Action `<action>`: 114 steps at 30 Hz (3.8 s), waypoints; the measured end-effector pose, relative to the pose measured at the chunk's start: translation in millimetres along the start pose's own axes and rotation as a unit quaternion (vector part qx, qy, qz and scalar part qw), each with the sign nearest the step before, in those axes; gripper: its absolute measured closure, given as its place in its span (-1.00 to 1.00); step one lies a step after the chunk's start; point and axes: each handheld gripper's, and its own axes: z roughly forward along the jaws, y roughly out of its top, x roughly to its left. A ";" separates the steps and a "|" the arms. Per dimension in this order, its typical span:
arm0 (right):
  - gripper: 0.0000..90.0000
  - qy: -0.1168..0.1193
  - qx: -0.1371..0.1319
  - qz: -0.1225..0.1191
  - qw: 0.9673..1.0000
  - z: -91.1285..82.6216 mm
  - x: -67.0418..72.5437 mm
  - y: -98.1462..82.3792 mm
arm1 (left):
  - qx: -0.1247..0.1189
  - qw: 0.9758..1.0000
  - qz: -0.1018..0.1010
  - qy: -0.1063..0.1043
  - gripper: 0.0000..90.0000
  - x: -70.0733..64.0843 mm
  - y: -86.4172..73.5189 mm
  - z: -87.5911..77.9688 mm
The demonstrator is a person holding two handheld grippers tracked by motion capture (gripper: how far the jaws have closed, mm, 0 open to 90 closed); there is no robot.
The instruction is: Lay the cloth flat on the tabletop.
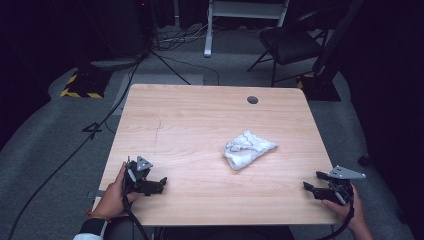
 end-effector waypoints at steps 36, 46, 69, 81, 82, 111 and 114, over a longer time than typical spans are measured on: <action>-0.42 -0.001 0.000 0.001 1.000 0.0 -0.1 0.0 | 0.004 0.978 0.159 -0.137 -0.70 -39.2 65.0 50.3; -0.41 0.000 0.000 0.000 1.000 -0.1 0.0 0.0 | -0.013 0.966 0.188 -0.179 -0.60 -67.9 104.7 66.9; -0.40 0.000 -0.001 -0.002 1.000 -0.3 0.7 -0.1 | -0.031 0.928 0.327 -0.177 -0.22 -166.7 227.3 116.1; -0.40 0.001 -0.001 -0.001 1.000 -0.3 0.3 -0.1 | -0.031 0.940 0.296 -0.166 0.93 -119.1 213.5 108.1; -0.40 0.001 -0.001 -0.001 1.000 -0.3 0.3 -0.1 | -0.033 0.941 0.297 -0.162 0.93 -113.7 211.7 105.5; -0.29 0.024 -0.013 -0.087 0.996 18.6 38.6 73.8 | -0.024 0.976 0.194 -0.097 0.48 -17.8 95.6 28.0; -0.24 0.046 -0.036 -0.115 0.992 28.6 59.8 103.8 | -0.022 0.979 0.177 -0.103 0.33 -14.6 94.3 31.0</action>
